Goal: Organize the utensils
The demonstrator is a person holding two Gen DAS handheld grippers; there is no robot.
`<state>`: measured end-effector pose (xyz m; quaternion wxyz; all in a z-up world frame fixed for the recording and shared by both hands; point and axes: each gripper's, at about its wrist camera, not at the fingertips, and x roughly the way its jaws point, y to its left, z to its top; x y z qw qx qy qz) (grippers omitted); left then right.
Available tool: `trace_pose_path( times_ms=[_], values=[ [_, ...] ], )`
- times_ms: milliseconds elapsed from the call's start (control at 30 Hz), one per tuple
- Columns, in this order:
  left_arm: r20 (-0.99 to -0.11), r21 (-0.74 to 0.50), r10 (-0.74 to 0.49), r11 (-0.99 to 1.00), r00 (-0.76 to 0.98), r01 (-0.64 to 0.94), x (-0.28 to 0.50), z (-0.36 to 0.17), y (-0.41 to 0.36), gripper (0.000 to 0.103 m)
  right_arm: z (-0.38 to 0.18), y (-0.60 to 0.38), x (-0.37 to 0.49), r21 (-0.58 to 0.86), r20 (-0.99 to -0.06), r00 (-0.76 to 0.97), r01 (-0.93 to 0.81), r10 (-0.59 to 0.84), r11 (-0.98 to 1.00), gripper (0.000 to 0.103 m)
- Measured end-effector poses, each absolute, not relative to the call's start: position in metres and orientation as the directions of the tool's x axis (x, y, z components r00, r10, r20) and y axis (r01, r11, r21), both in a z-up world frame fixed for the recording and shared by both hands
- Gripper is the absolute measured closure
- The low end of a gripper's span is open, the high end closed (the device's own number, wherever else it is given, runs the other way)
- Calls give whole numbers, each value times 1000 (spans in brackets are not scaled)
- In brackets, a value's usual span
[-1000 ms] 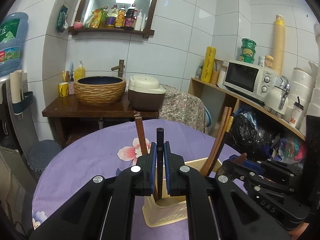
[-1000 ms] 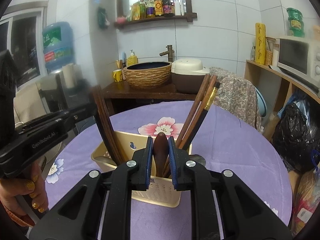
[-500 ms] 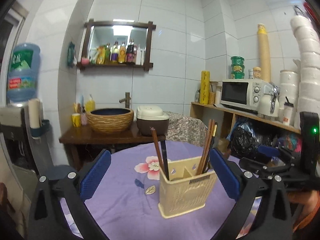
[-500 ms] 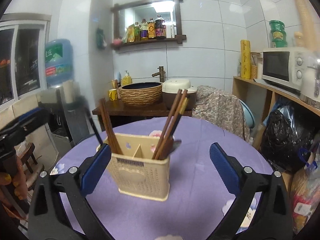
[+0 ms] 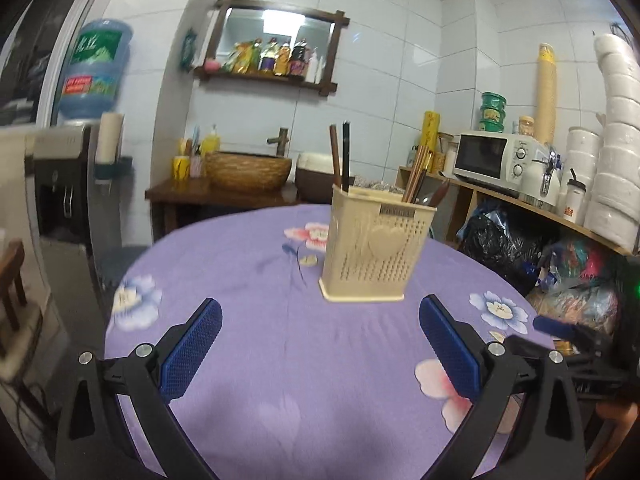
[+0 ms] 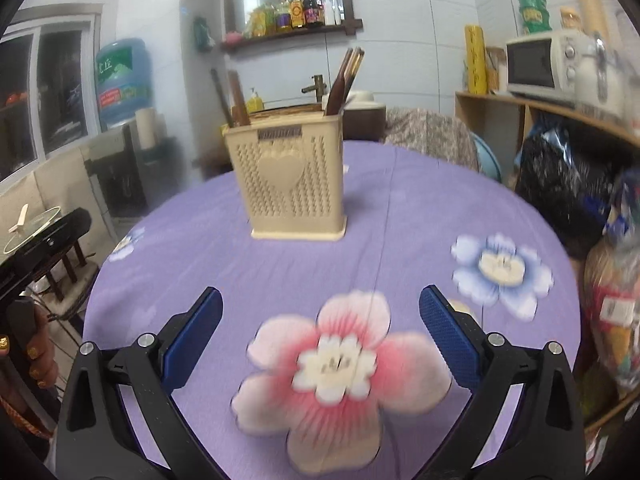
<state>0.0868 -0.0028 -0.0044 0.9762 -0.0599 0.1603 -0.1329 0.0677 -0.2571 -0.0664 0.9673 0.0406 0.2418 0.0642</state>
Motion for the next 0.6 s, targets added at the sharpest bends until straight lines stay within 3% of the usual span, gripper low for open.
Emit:
trace_pose_path(
  times_ms=[200,600],
  values=[
    [-293,-109,-226,973,929,202,54,-16,-3,5,-75,-251,25,101,-443,885,-111,144,989,6],
    [-163,-72,-238,971,958,229,-5,15,-2,5,-21,-231,-48,54,-213,960,-172,180,984,6]
  ],
)
